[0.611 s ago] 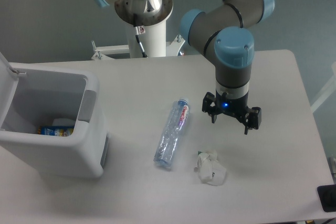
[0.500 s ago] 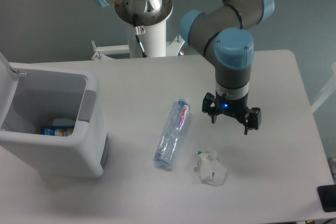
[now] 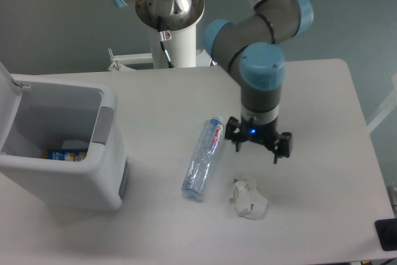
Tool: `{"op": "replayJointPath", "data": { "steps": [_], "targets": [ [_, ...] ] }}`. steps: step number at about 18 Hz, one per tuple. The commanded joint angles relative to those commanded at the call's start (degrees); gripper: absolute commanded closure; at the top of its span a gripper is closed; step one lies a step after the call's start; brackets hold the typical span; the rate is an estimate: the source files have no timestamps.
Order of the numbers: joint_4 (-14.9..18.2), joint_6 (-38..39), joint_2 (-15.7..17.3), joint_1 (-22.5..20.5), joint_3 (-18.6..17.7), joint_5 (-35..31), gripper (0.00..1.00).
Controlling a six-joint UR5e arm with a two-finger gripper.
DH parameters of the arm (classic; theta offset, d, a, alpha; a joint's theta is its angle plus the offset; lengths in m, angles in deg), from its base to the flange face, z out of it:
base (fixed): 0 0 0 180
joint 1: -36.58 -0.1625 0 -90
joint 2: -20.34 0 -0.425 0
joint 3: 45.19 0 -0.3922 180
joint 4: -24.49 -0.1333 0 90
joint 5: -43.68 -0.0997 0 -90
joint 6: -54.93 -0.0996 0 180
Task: Place the trash in the trash can
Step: 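Move the gripper over the clear plastic bottle and lower it, then close the gripper on the bottle's cap end and lift it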
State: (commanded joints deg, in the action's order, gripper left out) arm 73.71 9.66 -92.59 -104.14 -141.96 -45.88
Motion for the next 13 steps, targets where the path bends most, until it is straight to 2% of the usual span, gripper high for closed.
{"op": "replayJointPath", "data": {
  "steps": [2,5,7,10,13],
  "targets": [
    [0.09,0.44,-0.97,1.07,-0.26,-0.26,0.0],
    [0.17,3.42,-2.12,4.84,-0.17,-0.27,0.0],
    [0.09,4.75,-4.3,6.77,0.0,-0.18,0.0],
    [0.17,7.99,-6.59,8.36,1.84,-0.18,0.0],
    [0.18,8.36,-8.18,8.89,1.93,-0.35,0.0]
  ]
}}
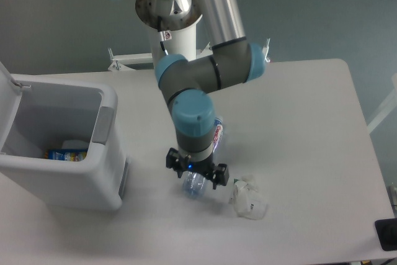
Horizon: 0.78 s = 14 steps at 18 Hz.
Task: Place the trash in the trash can
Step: 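Close the gripper on the bottle's cap end and lift it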
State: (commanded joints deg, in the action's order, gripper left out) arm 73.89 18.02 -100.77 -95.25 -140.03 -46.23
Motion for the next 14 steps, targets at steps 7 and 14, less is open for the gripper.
{"op": "replayJointPath", "data": {
  "steps": [7,14],
  "targets": [
    [-0.09,0.0,-1.06,0.0,0.0,-1.5,0.26],
    [-0.09,3.07,-1.15,0.0,1.84,-1.41,0.64]
  ]
}}
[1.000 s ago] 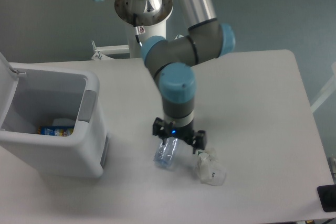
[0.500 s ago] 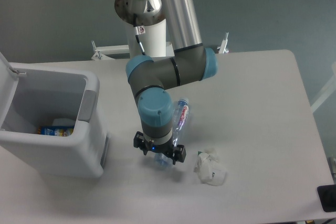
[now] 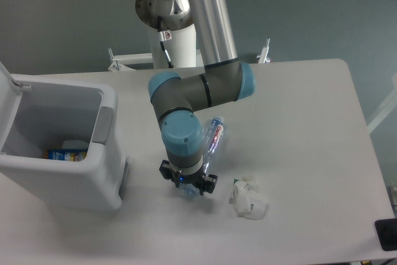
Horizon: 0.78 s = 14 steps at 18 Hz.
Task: Place the trash in the trash can
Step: 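Close the gripper on the bottle's cap end and lift it, then carry the bottle over the white trash bin and release it inside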
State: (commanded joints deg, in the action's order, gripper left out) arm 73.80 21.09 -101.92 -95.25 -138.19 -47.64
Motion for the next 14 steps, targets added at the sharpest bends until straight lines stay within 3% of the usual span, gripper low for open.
{"op": "replayJointPath", "data": {
  "steps": [7,11,14],
  "targets": [
    [0.0,3.77,1.49,-2.1,5.01,2.01,0.66],
    [0.09,13.61,2.37,-5.53,10.89,15.18,0.66],
    [0.0,17.13,2.46,-6.94,14.06,18.02,0.66]
  ]
}}
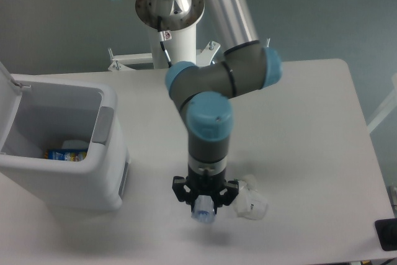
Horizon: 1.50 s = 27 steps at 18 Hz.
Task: Place the trash in the trash can
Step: 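Carry the bottle over the white trash bin and release it inside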
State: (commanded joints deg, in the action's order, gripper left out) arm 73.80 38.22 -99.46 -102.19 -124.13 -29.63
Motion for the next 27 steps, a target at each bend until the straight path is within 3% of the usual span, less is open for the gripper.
{"op": "replayJointPath", "data": {
  "steps": [5,9,11,19,27],
  "targets": [
    [-0.44,5.45,3.6,-3.51,4.92,8.86,0.66],
    [-0.62,7.74,3.69,-4.57,13.7,16.59,0.66],
    [-0.62,7.75,5.18,-4.75,15.82,20.81,0.66],
    [-0.62,10.29,15.81,-2.47,13.38,32.25,0.66],
    [-0.79,9.77,17.23,6.31,9.25,32.17,0.66]
  ]
}}
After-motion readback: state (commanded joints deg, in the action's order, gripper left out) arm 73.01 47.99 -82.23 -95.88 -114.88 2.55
